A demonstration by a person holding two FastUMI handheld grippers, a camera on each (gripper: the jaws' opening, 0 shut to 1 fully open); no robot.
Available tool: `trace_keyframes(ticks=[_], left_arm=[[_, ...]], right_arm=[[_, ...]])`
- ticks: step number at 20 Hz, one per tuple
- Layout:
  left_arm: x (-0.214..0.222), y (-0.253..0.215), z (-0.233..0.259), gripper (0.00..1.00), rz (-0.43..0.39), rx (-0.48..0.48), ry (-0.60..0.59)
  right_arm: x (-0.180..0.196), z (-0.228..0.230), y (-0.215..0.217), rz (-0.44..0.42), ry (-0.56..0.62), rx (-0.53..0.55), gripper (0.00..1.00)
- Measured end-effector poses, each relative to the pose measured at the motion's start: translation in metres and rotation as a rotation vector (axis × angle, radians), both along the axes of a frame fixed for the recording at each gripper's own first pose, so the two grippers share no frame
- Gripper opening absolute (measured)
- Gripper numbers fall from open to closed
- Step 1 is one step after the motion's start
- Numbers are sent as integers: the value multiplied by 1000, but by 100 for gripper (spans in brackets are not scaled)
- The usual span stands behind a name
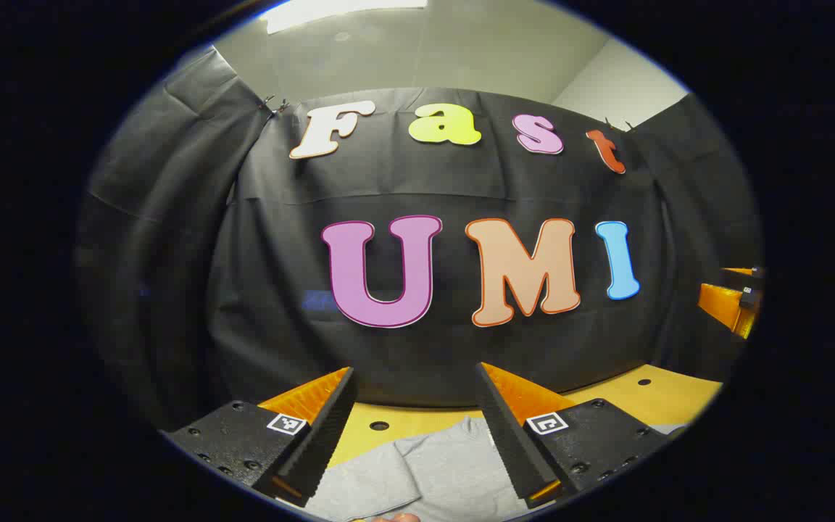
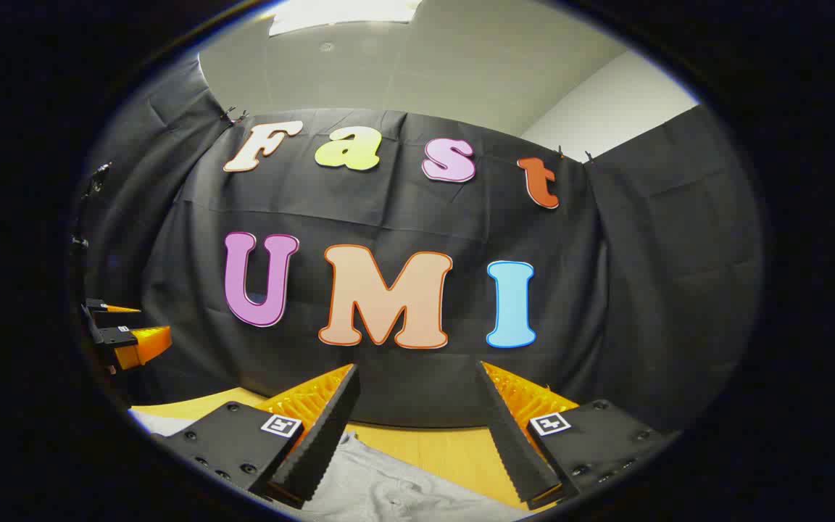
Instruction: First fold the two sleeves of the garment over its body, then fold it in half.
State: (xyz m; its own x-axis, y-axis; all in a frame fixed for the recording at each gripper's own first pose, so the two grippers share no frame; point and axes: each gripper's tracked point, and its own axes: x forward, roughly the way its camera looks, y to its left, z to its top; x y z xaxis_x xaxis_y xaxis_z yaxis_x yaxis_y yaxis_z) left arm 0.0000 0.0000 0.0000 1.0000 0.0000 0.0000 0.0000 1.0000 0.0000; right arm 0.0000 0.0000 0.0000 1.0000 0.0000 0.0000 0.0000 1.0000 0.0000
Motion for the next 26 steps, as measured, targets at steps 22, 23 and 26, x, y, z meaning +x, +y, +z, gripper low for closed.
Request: trace_keyframes(ticks=[22, 23, 26], left_arm=[[6, 9, -6, 100, 37, -21, 13], [8, 6, -5, 96, 32, -20, 11], [10, -4, -7, 96, 8, -29, 13]], right_arm=[[11, -8, 4, 34, 41, 8, 98], [12, -9, 1, 28, 49, 19, 98], [15, -18, -21, -16, 74, 7, 98]])
